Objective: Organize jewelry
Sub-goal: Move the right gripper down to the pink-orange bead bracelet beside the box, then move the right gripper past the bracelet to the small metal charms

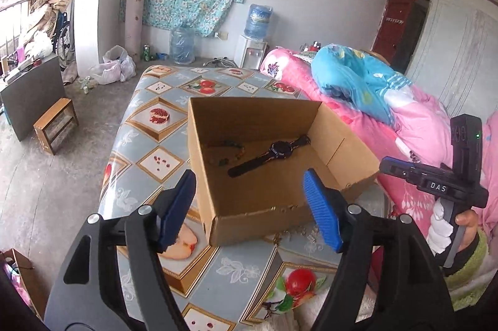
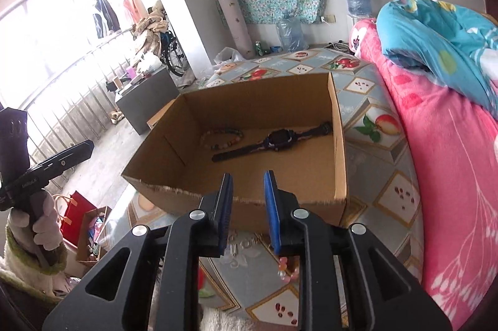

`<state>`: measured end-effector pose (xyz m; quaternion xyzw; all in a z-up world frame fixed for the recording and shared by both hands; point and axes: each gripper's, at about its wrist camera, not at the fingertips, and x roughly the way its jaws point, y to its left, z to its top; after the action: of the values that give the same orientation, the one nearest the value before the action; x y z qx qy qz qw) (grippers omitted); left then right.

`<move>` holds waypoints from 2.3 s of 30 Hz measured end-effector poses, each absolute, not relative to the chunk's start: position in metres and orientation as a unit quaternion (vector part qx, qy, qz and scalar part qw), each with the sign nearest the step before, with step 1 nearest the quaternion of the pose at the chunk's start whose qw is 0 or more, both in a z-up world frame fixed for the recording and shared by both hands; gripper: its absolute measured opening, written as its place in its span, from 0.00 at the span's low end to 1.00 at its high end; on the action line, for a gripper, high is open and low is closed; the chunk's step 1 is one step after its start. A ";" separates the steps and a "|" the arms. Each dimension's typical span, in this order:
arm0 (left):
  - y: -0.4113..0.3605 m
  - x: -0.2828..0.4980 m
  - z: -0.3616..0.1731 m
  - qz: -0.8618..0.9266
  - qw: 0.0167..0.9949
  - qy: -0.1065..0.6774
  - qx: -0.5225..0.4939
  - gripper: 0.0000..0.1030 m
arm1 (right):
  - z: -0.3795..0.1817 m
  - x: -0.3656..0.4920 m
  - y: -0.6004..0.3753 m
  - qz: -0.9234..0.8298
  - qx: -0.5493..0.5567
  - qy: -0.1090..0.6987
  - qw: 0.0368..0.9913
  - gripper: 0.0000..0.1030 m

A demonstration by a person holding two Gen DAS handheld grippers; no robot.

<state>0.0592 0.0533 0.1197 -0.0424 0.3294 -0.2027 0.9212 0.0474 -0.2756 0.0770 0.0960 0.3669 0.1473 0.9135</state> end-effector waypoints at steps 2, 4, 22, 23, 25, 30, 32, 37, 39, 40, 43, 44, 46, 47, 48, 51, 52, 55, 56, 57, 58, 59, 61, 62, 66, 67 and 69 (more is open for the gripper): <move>0.052 0.051 0.108 -0.200 0.918 0.339 -0.036 0.68 | 0.067 0.037 -0.276 0.143 0.106 0.378 0.908 0.20; 0.047 0.046 0.095 -0.200 0.913 0.354 -0.029 0.68 | 0.057 0.032 -0.280 0.139 0.123 0.388 0.903 0.20; -0.012 0.042 0.027 -0.219 0.897 0.381 0.042 0.50 | -0.005 0.038 -0.291 0.104 0.154 0.463 0.867 0.20; -0.013 0.044 0.027 -0.220 0.897 0.382 0.041 0.48 | -0.003 0.042 -0.291 0.106 0.153 0.459 0.869 0.20; -0.013 0.049 0.025 -0.219 0.896 0.383 0.042 0.45 | 0.001 0.049 -0.289 0.111 0.154 0.448 0.873 0.20; -0.007 0.063 0.026 -0.199 0.900 0.386 0.031 0.43 | 0.010 0.070 -0.290 0.122 0.157 0.432 0.880 0.20; -0.004 0.067 0.028 -0.198 0.901 0.387 0.018 0.42 | 0.012 0.075 -0.289 0.123 0.159 0.431 0.880 0.20; -0.003 0.076 0.029 -0.191 0.902 0.386 0.013 0.42 | 0.012 0.084 -0.292 0.126 0.164 0.429 0.879 0.20; -0.004 0.079 0.029 -0.188 0.903 0.387 0.015 0.42 | 0.014 0.083 -0.294 0.120 0.157 0.429 0.881 0.20; -0.004 0.079 0.028 -0.188 0.902 0.387 0.014 0.42 | 0.016 0.081 -0.295 0.116 0.147 0.429 0.883 0.20; -0.005 0.080 0.027 -0.193 0.900 0.391 0.019 0.42 | 0.016 0.067 -0.295 0.112 0.108 0.438 0.885 0.20; -0.006 0.079 0.025 -0.196 0.898 0.394 0.021 0.42 | 0.014 0.062 -0.294 0.112 0.088 0.446 0.884 0.20; -0.006 0.075 0.021 -0.205 0.893 0.400 0.021 0.42 | 0.008 0.052 -0.285 0.109 0.040 0.460 0.880 0.20; -0.007 0.072 0.018 -0.211 0.890 0.404 0.022 0.42 | 0.004 0.048 -0.280 0.111 0.020 0.467 0.877 0.20; -0.009 0.069 0.014 -0.216 0.886 0.410 0.024 0.42 | 0.000 0.044 -0.274 0.113 0.002 0.474 0.873 0.20; -0.018 0.063 0.003 -0.226 0.876 0.424 0.034 0.42 | -0.014 0.035 -0.258 0.112 -0.049 0.484 0.867 0.20; -0.021 0.061 0.000 -0.230 0.874 0.427 0.037 0.42 | -0.020 0.034 -0.252 0.107 -0.072 0.484 0.865 0.20; -0.031 0.056 -0.005 -0.237 0.870 0.430 0.049 0.42 | -0.032 0.035 -0.244 0.091 -0.116 0.487 0.861 0.20; -0.034 0.055 -0.006 -0.239 0.869 0.430 0.052 0.42 | -0.035 0.036 -0.245 0.087 -0.119 0.488 0.860 0.20; -0.036 0.054 -0.007 -0.241 0.868 0.430 0.054 0.42 | -0.035 0.036 -0.245 0.082 -0.120 0.482 0.864 0.20; -0.038 0.053 -0.008 -0.242 0.867 0.431 0.056 0.42 | -0.035 0.038 -0.248 0.078 -0.122 0.481 0.864 0.20; -0.039 0.052 -0.009 -0.243 0.867 0.432 0.059 0.42 | -0.035 0.040 -0.250 0.073 -0.121 0.481 0.865 0.20; -0.041 0.050 -0.011 -0.242 0.866 0.433 0.064 0.42 | -0.035 0.045 -0.257 0.060 -0.111 0.480 0.868 0.18; -0.042 0.050 -0.012 -0.242 0.866 0.433 0.066 0.42 | -0.035 0.047 -0.262 0.055 -0.102 0.479 0.870 0.18; -0.047 0.050 -0.013 -0.240 0.866 0.434 0.069 0.42 | -0.034 0.054 -0.272 0.042 -0.066 0.478 0.875 0.18; -0.049 0.052 -0.012 -0.240 0.865 0.434 0.070 0.42 | -0.032 0.054 -0.274 0.042 -0.057 0.478 0.876 0.18; -0.050 0.052 -0.013 -0.239 0.866 0.434 0.073 0.42 | -0.027 0.053 -0.278 0.052 -0.040 0.470 0.880 0.19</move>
<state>0.0525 -0.0503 -0.0129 0.0731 0.4338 -0.2386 0.8658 0.0526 -0.2777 -0.0273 -0.0399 0.4699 0.0519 0.8803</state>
